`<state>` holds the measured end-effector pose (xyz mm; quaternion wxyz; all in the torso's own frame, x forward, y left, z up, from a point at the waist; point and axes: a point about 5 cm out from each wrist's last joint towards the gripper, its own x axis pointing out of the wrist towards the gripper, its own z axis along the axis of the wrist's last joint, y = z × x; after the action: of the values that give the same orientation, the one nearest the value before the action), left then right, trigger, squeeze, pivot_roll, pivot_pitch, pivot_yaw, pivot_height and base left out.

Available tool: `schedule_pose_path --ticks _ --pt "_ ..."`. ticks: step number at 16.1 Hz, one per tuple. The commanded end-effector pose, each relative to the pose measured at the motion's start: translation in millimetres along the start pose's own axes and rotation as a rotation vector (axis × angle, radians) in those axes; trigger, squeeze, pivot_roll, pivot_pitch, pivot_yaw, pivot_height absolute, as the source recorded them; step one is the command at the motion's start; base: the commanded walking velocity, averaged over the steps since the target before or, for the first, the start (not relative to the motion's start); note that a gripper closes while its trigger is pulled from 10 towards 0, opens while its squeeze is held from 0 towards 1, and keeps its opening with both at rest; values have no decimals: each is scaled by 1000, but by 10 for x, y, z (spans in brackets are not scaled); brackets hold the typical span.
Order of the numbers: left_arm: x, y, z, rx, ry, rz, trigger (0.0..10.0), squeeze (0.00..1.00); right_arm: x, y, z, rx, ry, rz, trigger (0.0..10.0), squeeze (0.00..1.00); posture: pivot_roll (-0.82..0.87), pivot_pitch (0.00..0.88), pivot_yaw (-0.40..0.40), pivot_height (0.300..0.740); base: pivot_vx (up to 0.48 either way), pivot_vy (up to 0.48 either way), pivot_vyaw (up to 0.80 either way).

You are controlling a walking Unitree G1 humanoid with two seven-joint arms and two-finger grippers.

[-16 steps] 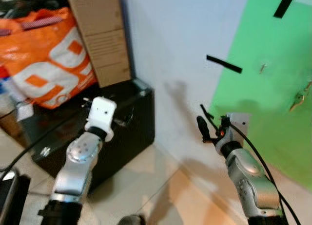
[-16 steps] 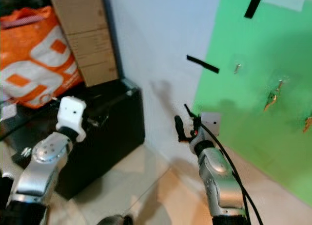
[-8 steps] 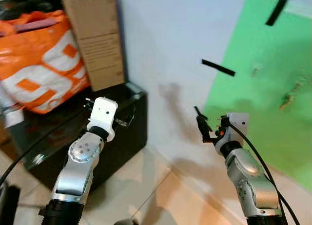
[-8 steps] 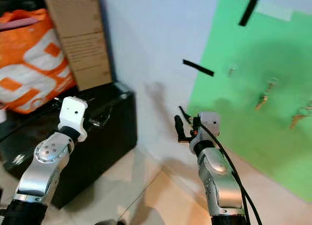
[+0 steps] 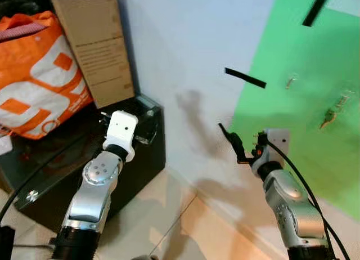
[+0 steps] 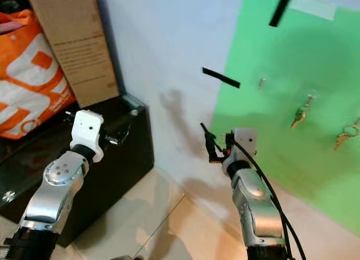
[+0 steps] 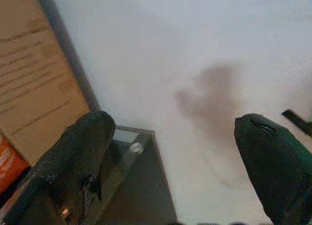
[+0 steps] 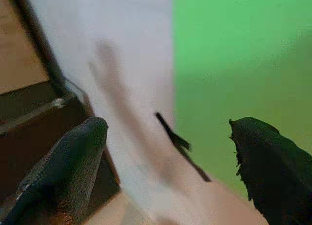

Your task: Hang keys on a hook

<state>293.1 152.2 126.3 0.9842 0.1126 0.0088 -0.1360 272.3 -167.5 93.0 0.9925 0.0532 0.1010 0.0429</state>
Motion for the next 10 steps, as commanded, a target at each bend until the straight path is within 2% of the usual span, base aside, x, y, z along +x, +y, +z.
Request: schedule_pose_path --ticks 1,2,4,10 --pt "14 4 9 14 -2 -2 10000 43 -6 -7 33 -10 -11 -9 10000 1000 -75 0 10 740 296 0 0" --pt "26 -1 14 14 -3 -5 10000 47 -2 -21 42 -22 -16 -22 10000 1000 -85 0 19 740 289 0 0" --pt "35 -3 15 14 -3 -8 10000 47 15 -56 59 -107 -34 -51 10000 1000 -84 0 19 740 294 0 0" --pt "38 5 13 12 -3 -3 10000 47 34 -76 77 -55 -36 -67 10000 1000 -83 0 13 740 295 0 0"
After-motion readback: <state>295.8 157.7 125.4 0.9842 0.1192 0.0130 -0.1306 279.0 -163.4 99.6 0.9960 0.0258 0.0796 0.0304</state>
